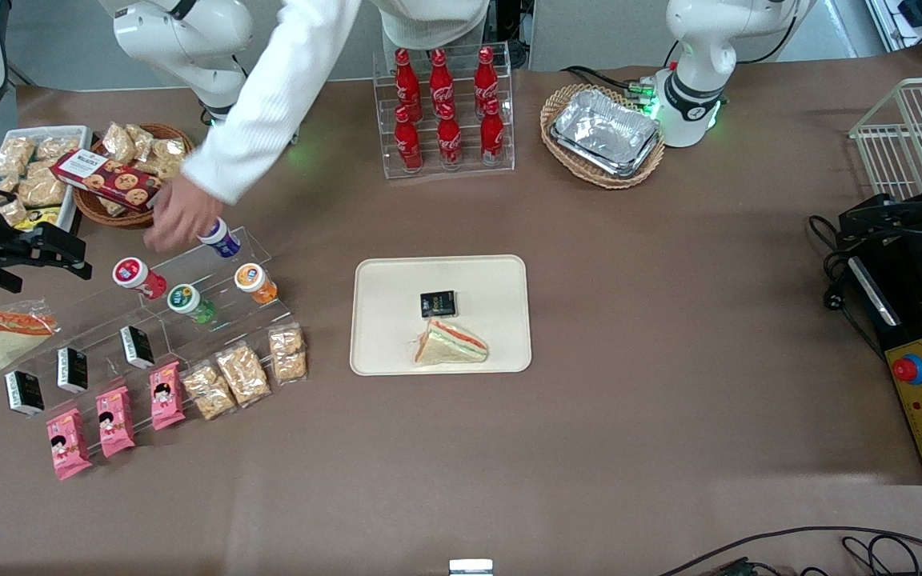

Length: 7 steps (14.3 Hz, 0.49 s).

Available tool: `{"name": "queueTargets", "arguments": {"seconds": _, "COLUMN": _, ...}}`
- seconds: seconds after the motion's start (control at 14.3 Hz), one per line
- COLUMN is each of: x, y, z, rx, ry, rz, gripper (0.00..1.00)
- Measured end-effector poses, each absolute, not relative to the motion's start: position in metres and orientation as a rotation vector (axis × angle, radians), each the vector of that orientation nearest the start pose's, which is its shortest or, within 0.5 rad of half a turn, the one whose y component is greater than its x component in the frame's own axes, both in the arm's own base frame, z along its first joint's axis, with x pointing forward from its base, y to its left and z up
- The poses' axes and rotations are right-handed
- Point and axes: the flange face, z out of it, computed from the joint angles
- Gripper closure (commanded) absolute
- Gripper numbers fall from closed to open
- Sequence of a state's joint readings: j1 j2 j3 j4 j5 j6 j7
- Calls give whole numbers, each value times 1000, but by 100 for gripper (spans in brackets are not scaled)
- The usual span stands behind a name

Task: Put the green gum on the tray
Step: 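Move the right gripper toward the green-lidded gum tub in the rack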

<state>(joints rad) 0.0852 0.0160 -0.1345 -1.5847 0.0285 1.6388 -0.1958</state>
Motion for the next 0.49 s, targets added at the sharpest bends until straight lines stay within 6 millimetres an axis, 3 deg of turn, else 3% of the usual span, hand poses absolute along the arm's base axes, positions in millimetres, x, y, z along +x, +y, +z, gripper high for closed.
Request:
{"name": "queueTargets", "arguments": {"seconds": 0.35, "x": 565, "y": -25, "z": 615, "rx": -3111, "ry": -227, "rz": -64, "gripper": 0}}
{"name": "queueTargets", "arguments": {"seconds": 0.49, "x": 565, "y": -24, "z": 615, "rx": -3106, "ry": -303, "rz": -63, "gripper": 0}}
